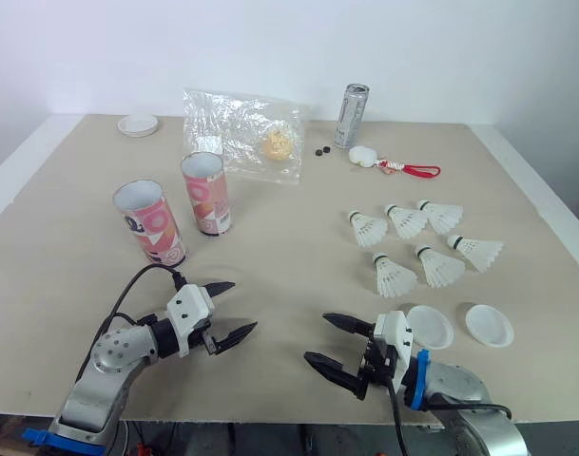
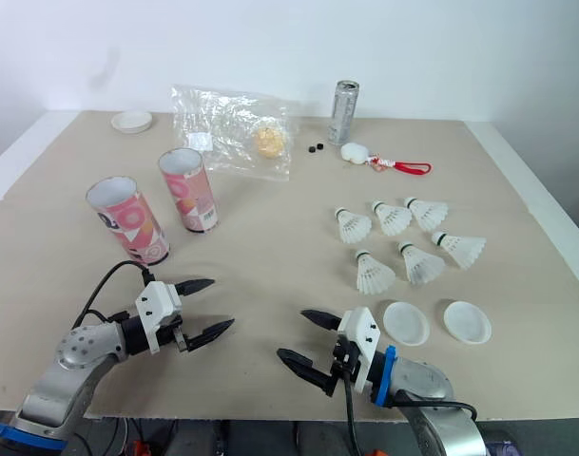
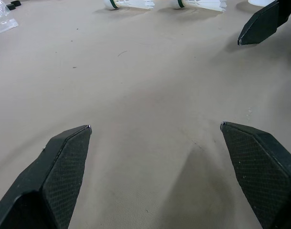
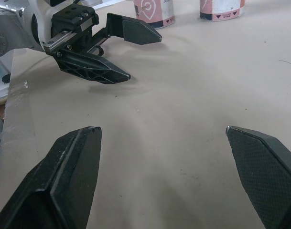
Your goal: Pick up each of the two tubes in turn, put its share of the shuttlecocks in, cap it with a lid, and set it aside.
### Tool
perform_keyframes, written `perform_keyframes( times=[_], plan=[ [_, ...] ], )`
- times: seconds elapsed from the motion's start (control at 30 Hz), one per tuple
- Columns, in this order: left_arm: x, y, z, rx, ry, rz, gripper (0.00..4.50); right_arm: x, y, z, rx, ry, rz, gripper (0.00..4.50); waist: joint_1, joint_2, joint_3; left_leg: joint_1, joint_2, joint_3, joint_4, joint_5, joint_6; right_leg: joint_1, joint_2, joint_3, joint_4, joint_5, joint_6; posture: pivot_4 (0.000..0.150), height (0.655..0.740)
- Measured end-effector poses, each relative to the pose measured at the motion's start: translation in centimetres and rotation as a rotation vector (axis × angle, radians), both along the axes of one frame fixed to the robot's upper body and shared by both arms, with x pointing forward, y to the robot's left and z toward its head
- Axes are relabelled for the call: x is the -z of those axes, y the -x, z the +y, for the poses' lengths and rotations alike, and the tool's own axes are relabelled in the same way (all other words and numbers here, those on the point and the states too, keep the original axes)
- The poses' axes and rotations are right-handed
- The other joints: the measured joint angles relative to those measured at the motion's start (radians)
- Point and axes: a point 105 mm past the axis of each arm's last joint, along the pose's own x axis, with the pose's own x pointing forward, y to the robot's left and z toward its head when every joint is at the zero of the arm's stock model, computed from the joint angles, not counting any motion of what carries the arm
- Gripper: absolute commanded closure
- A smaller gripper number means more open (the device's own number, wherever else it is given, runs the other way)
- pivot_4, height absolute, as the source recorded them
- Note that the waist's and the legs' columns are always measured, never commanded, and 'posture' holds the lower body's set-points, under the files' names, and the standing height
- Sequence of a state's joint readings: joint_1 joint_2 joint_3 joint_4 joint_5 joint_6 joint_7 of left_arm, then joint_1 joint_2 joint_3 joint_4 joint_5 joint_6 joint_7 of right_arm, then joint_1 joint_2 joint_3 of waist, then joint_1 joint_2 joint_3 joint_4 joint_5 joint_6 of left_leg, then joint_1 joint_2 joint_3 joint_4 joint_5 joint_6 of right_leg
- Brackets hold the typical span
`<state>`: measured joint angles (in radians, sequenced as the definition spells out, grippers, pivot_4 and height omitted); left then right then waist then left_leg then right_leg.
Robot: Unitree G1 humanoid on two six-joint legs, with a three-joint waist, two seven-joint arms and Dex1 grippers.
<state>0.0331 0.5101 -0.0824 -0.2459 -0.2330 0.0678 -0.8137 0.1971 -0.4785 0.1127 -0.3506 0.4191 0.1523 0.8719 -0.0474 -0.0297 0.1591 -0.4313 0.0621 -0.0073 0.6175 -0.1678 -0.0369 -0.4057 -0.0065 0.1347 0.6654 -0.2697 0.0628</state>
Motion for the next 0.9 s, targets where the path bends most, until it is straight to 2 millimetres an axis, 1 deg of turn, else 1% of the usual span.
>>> perform_keyframes(
  times=[0.47,0.9],
  plan=[
    [-0.01,-0.08,-0.11,0.049,0.036,0.034,0.0,0.1,-0.42,-0.03,0.012,-0.012,0.005,0.03,0.0,0.0,0.0,0.0,0.0,0.0,0.0,0.0,0.0,0.0,0.0,0.0,0.0,0.0,0.0,0.15,0.74],
    [-0.14,-0.14,-0.07,0.057,0.028,0.031,0.0,0.0,-0.5,0.07,0.015,-0.02,0.002,0.03,0.0,0.0,0.0,0.0,0.0,0.0,0.0,0.0,0.0,0.0,0.0,0.0,0.0,0.0,0.0,0.15,0.74]
  ],
)
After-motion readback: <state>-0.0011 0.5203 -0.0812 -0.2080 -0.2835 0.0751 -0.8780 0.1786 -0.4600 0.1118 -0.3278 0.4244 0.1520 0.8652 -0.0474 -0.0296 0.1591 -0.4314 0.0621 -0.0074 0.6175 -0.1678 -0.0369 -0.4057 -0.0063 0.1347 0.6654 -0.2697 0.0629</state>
